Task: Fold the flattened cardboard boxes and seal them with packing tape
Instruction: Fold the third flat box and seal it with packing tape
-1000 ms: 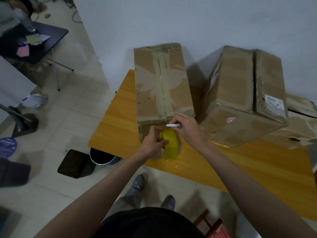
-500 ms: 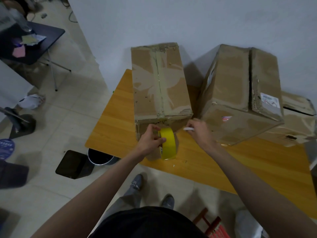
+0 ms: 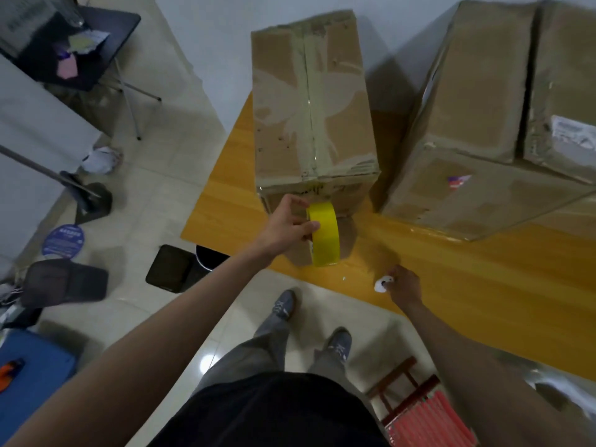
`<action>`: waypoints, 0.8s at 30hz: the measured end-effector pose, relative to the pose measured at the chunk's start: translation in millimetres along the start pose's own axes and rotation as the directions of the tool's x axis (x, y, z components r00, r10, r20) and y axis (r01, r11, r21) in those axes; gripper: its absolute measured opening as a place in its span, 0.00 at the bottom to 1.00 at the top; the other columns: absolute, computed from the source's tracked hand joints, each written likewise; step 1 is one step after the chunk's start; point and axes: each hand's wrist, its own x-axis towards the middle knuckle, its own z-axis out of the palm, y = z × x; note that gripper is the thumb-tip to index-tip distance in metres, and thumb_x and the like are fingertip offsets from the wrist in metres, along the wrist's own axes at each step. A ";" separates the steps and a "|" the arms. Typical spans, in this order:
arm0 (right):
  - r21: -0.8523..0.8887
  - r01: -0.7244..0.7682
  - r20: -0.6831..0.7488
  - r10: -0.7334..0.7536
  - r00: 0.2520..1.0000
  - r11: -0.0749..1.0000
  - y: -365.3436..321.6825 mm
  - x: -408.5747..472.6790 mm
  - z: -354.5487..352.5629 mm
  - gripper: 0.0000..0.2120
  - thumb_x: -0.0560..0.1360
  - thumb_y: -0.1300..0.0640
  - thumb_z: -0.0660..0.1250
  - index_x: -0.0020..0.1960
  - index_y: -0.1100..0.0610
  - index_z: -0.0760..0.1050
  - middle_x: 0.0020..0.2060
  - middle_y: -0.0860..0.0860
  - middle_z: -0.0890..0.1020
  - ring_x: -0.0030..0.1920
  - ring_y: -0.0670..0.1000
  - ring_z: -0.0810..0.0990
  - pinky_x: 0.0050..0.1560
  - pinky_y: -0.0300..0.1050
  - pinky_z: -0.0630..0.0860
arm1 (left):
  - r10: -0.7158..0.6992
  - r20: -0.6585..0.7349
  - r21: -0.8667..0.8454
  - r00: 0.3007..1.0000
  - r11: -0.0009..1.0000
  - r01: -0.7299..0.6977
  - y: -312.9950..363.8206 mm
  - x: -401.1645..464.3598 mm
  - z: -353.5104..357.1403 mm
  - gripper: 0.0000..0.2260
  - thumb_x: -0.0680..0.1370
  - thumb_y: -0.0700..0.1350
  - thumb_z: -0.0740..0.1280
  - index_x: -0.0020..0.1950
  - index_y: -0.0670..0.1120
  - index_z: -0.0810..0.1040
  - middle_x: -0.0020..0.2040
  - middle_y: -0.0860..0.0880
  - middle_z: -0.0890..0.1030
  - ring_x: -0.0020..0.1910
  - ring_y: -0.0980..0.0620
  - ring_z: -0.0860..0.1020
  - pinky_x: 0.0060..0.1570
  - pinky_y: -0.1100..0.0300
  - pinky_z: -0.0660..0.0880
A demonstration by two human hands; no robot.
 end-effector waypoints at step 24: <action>0.849 0.074 0.074 -0.257 0.964 0.523 -194.3 -32.6 -69.7 0.05 0.70 0.55 0.78 0.44 0.54 0.85 0.45 0.56 0.86 0.56 0.64 0.82 0.60 0.65 0.77 | -0.045 0.003 -0.051 0.999 0.998 0.045 4.4 4.5 1.7 0.18 0.78 0.40 0.72 0.63 0.44 0.69 0.39 0.48 0.84 0.36 0.59 0.82 0.36 0.66 0.77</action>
